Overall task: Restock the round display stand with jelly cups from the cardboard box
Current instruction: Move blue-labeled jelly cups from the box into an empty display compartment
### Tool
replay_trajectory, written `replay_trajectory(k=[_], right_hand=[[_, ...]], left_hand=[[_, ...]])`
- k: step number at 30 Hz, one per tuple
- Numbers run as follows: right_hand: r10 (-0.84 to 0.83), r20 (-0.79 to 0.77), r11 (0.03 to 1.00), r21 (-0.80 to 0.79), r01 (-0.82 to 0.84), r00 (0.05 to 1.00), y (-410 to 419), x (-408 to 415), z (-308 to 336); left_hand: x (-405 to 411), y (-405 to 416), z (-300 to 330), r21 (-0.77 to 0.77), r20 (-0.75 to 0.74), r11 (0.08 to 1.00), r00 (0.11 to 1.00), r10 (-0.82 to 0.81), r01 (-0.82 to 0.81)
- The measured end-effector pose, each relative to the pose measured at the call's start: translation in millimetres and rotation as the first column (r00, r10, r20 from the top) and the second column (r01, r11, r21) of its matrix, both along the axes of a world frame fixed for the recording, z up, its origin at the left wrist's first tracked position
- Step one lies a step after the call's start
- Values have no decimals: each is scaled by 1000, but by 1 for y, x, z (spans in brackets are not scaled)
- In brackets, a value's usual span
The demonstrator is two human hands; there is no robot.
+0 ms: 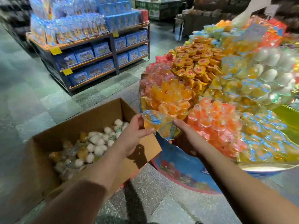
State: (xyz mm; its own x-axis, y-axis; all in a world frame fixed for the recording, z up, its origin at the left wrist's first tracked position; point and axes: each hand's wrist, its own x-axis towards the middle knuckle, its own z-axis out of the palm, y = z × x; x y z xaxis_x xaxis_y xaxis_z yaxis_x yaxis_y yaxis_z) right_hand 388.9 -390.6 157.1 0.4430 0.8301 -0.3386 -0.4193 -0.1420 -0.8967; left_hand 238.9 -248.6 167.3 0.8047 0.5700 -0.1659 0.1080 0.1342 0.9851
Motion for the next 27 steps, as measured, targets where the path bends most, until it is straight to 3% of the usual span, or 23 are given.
replay_trajectory(k=[5,9,12,15,17,21,27], right_hand=[[-200,36,979,36,199,979,-97,37,12],[-343,44,939,-13,344,938,-177,70,7],[-389,160,907,-107,408,907,-239,98,-4],[-472,137,865,-118,487,871,-308,126,-22],[-493,52,859,-130,495,868,-351,139,-28],[-518,49,843,-141,520,854,-427,163,-32],[-494,9,865,-101,492,870,-494,198,-36]], left_hand=[[69,-63,13,197,-79,946,966,-245,256],[125,-129,10,167,-85,900,916,-392,401],[163,-190,5,157,-101,862,877,-471,481],[198,-256,-7,-17,-56,843,842,-537,537],[219,-301,-16,-104,-28,840,842,-538,533],[258,-378,-35,-266,-66,864,886,-459,428],[305,-449,-46,-348,-103,882,922,-372,317]])
